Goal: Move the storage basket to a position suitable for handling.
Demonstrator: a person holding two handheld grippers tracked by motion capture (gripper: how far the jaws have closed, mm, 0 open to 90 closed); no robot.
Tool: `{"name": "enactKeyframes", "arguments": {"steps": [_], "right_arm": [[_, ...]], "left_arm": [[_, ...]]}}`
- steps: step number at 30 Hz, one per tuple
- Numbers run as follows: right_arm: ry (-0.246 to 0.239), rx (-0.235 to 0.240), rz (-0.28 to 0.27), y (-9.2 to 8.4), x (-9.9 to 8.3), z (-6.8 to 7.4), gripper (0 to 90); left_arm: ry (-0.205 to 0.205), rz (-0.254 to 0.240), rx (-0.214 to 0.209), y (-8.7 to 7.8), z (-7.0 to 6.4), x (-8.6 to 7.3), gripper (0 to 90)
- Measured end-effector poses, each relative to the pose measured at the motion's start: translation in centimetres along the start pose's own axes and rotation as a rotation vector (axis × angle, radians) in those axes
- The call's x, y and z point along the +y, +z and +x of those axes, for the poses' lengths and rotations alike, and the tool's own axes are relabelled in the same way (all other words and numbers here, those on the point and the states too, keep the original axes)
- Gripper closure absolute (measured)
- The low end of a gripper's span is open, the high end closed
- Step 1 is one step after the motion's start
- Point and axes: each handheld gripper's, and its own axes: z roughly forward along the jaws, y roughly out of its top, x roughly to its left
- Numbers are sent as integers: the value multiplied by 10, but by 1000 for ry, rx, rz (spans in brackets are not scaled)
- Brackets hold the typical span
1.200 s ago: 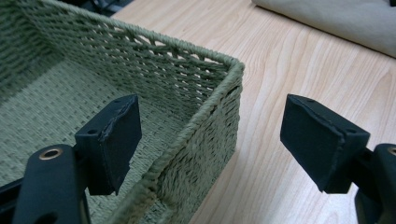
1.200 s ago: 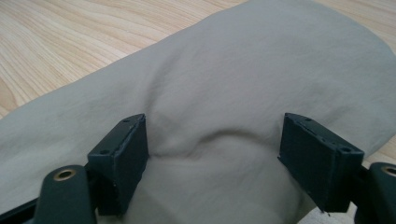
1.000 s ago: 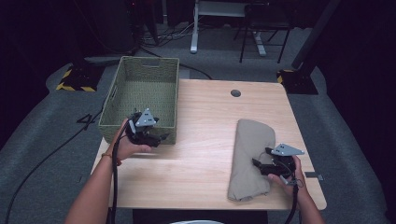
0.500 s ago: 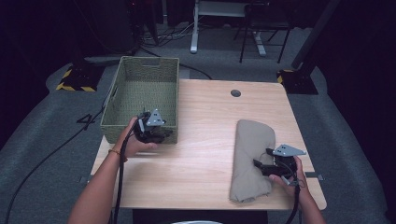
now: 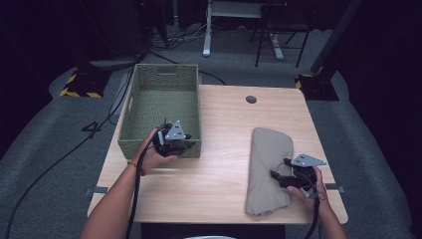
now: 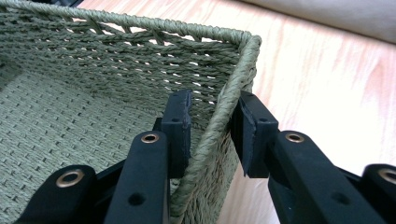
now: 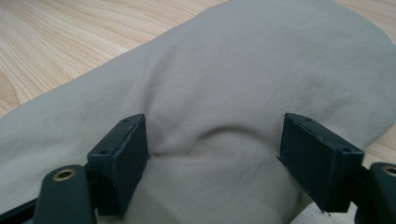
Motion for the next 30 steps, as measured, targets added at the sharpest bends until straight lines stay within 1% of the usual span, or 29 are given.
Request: {"name": "enactKeyframes", "arguments": {"steps": [2,6,10,11,12,13,17,18,19,23,27,30], "right_arm": [[-2,0,3,0,0,-1,230],[-1,-1,6,1,1,-1,225],[-2,-11,14,1,1,-2,223],[-2,-11,14,1,1,-2,223],[-7,-18,16,0,1,-2,222],[-9,-21,17,0,2,-2,222],[-5,-24,21,1,2,-4,222],[-5,-24,21,1,2,-4,222],[-1,-25,27,1,2,-4,220],[-7,-27,29,2,3,-4,219],[-9,-27,29,2,3,-5,219],[-14,-27,32,2,3,-5,219]], "left_arm": [[4,0,-10,3,-5,4,683],[20,-6,-22,10,-20,13,682],[43,-14,-38,17,-35,22,682],[43,-14,-38,17,-35,22,682],[56,-16,-56,21,-42,27,682],[59,-15,-64,24,-46,30,681],[77,-23,-75,33,-58,40,680],[77,-23,-75,33,-58,40,679],[82,-25,-75,37,-63,45,679],[90,-25,-83,44,-69,53,679],[95,-27,-88,49,-72,57,678],[101,-28,-94,55,-76,64,678]]}}
